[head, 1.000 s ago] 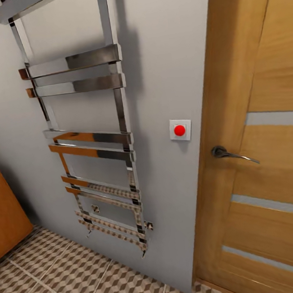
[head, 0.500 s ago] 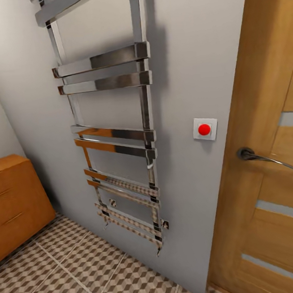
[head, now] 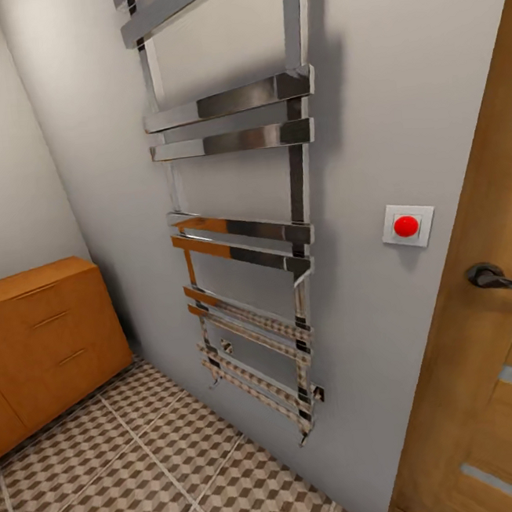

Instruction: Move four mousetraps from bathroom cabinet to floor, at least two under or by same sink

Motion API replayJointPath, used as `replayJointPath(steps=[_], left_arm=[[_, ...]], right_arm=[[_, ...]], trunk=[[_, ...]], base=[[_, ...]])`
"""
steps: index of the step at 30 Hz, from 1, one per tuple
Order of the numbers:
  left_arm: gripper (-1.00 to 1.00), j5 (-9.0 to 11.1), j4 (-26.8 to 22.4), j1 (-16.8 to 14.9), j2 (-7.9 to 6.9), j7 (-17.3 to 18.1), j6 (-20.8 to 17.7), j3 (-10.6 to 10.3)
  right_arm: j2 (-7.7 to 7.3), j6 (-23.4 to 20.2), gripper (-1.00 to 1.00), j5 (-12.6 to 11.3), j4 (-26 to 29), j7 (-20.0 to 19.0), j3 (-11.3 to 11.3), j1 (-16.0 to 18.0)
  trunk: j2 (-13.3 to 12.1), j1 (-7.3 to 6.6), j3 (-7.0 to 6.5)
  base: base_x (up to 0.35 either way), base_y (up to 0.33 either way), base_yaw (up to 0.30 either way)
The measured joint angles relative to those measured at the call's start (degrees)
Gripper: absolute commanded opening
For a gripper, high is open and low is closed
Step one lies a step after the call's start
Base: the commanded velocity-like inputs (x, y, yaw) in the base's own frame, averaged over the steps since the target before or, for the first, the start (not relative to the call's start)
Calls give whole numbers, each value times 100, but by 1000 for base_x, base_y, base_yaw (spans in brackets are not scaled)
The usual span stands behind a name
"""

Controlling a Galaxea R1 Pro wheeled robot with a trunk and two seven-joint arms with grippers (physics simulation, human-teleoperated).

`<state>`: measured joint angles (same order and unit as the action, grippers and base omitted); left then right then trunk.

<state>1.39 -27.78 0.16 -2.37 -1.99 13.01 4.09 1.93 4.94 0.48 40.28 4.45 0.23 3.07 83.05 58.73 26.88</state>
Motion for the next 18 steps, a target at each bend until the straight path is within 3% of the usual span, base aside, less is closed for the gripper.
replayJointPath(steps=[18], left_arm=[[100, -3, -2, 0, 36, 0, 0, 0]], right_arm=[[-1, 15, 100, 0, 0, 0, 0, 1]], trunk=[[0, 0, 0]], base=[[0, 0, 274]])
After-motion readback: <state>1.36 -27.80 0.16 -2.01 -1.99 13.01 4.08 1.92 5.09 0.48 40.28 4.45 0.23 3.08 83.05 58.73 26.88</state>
